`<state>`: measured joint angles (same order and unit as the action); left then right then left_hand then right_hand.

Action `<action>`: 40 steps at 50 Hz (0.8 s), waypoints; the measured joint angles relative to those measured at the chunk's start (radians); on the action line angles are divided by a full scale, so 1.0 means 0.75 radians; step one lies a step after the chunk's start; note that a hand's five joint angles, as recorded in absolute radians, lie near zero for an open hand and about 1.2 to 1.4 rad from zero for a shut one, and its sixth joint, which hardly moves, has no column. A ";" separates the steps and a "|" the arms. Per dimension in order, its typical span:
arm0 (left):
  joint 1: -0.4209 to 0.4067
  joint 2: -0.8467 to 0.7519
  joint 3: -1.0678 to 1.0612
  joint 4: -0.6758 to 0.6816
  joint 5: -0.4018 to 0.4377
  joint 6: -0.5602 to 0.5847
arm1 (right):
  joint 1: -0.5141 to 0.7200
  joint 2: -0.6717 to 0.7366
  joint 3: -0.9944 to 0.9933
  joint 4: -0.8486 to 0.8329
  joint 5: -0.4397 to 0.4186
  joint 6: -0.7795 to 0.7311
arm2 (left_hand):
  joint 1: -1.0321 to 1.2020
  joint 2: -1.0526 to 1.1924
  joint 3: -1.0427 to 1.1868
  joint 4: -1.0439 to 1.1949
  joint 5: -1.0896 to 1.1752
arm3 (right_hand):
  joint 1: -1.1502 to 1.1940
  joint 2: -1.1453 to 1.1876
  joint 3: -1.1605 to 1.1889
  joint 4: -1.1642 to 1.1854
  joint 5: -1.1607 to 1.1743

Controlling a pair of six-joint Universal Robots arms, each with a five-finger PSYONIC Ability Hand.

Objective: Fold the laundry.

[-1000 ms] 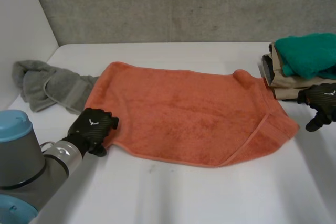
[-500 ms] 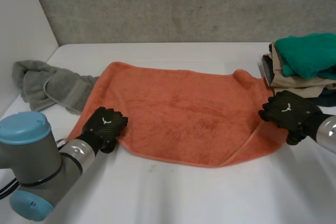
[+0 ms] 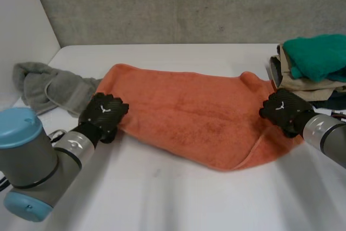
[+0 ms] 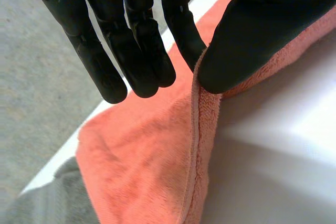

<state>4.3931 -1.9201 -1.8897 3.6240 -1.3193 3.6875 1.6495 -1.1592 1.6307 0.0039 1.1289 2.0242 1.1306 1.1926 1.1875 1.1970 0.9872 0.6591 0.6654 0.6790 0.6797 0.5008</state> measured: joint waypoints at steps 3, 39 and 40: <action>-0.001 0.031 -0.007 -0.001 0.000 -0.001 | 0.003 -0.021 -0.028 0.080 0.022 0.017 | 0.000 0.000 0.002 0.000 0.000 | -0.134 -0.138 -0.155 -0.158 -0.175; 0.015 0.014 0.006 0.006 -0.007 -0.013 | 0.185 0.317 -0.425 0.238 0.337 -0.040 | 0.000 0.003 0.005 0.001 0.000 | 0.611 0.681 0.663 0.670 0.638; 0.017 0.017 0.006 0.004 -0.008 -0.012 | 0.184 0.297 -0.418 0.222 0.338 -0.026 | 0.000 0.003 0.005 0.001 0.000 | 0.611 0.681 0.669 0.677 0.638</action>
<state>4.4055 -1.9076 -1.8853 3.6273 -1.3253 3.6785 1.7875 -0.9367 1.3170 0.1704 1.3822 2.0047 1.1307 1.1946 1.1913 1.1975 0.9872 1.1177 1.1762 1.1807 1.1878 0.9794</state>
